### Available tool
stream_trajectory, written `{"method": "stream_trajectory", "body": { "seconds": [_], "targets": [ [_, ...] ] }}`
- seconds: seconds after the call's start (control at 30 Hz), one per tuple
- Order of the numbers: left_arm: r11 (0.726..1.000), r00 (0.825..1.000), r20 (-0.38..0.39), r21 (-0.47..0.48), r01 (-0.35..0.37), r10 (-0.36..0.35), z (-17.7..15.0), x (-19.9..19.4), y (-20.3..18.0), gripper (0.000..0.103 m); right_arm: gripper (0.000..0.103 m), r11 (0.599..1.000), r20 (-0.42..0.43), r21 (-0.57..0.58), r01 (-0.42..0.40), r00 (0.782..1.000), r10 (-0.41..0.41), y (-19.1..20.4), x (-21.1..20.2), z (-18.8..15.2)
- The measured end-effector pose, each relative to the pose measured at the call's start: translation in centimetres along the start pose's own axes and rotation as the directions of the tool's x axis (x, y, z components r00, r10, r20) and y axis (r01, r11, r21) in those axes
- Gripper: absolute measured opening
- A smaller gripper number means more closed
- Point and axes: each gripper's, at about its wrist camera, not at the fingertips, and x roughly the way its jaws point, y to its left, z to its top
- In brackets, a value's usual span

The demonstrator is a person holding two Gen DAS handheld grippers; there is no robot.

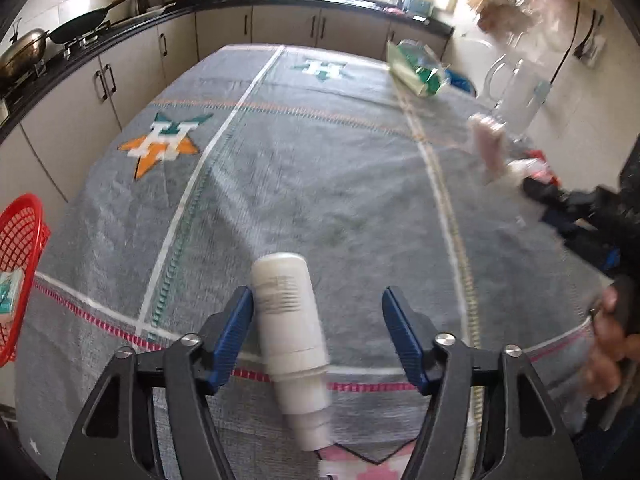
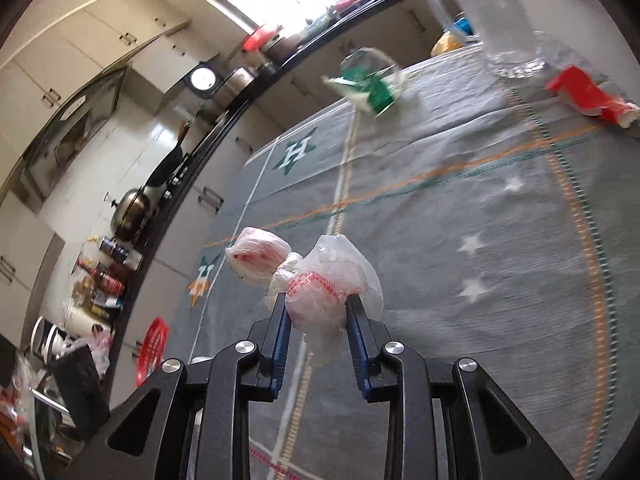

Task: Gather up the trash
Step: 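Grasp the white spray bottle with the left gripper while the right holds the bags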

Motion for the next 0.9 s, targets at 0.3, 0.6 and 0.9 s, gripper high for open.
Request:
{"method": "stream_trajectory", "body": {
  "seconds": [0.3, 0.6, 0.9],
  "targets": [
    [0.991, 0.996, 0.093, 0.131, 0.001, -0.013, -2.5, -1.8, 0.1, 0.041, 0.03, 1.0, 0.027, 0.006, -0.028, 0.999, 0.028, 0.5, -1.0, 0.4],
    [0.984, 0.996, 0.085, 0.173, -0.03, 0.015, -3.3, -1.0, -0.3, 0.029, 0.03, 0.999, 0.029, -0.012, -0.033, 0.999, 0.034, 0.4, -1.5, 0.2],
    [0.991, 0.979, 0.205, 0.134, -0.006, -0.021, -2.6, -4.1, 0.3, 0.029, 0.03, 0.991, 0.044, -0.127, -0.046, 0.998, 0.052, 3.2, -1.4, -0.7]
  ]
}}
